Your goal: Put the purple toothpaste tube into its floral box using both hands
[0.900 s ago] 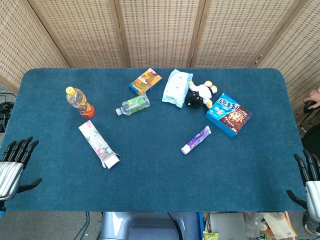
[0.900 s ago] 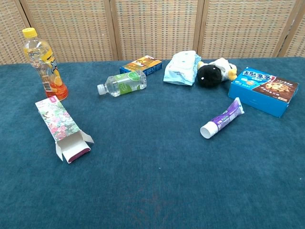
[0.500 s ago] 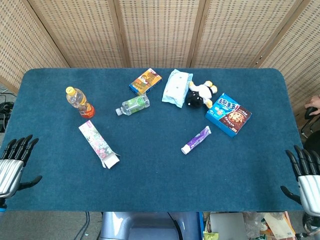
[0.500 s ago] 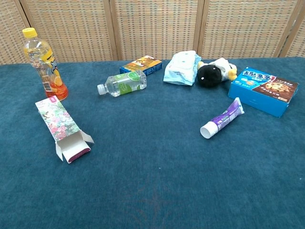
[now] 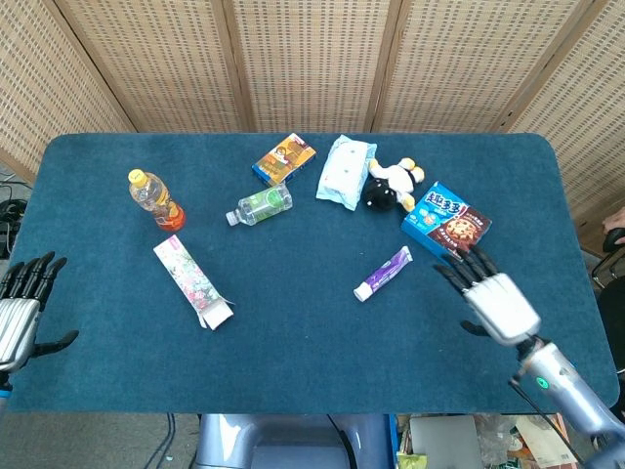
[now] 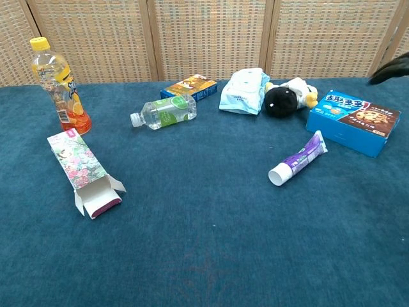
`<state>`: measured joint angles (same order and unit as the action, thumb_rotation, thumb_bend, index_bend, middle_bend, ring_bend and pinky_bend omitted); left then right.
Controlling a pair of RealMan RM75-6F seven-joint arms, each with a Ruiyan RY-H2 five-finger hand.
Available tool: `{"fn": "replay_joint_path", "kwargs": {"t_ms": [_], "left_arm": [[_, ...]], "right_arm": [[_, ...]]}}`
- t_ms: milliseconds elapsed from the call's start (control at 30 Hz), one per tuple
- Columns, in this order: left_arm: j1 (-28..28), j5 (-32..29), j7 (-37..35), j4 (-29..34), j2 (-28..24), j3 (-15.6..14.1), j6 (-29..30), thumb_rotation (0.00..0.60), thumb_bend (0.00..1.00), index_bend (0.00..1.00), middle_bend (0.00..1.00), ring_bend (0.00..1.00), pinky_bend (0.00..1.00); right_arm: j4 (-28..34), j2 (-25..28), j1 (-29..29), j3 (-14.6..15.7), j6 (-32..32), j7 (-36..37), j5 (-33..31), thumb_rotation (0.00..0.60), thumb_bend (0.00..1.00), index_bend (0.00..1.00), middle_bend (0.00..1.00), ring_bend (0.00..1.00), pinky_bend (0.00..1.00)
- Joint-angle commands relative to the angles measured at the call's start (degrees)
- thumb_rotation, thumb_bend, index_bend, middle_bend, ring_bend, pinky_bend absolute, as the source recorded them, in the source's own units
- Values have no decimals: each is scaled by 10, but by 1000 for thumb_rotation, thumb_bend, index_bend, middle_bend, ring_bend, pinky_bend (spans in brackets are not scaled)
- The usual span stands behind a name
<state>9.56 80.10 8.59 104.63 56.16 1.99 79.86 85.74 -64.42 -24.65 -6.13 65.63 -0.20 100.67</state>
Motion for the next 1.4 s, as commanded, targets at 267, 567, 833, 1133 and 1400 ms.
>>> {"fn": "replay_joint_path", "kwargs": {"t_ms": [267,567,833,1133,1400], "left_arm": [[15,-58,8,-8,5,22,-32,600,198,0,0,0,0],[27,-97,22,-16,11,34,-53,600,198,0,0,0,0],[33,-114,24,-20,12,39,-63,600,199,0,0,0,0],[36,-121,22,-22,11,40,-69,600,198,0,0,0,0],[37,-124,19,-23,11,41,-72,600,198,0,0,0,0]], "right_arm": [[-154,-125,-148,16,-122,37,42,600,214,247,219,91,157],[-245,-190,-208,36,-153,72,42,600,282,256,235,117,181],[-301,-224,-232,55,-171,76,29,600,284,256,234,117,181],[-340,-238,-239,73,-178,92,8,600,283,259,240,117,181],[-359,-251,-242,89,-176,95,2,600,375,369,348,207,232]]}}
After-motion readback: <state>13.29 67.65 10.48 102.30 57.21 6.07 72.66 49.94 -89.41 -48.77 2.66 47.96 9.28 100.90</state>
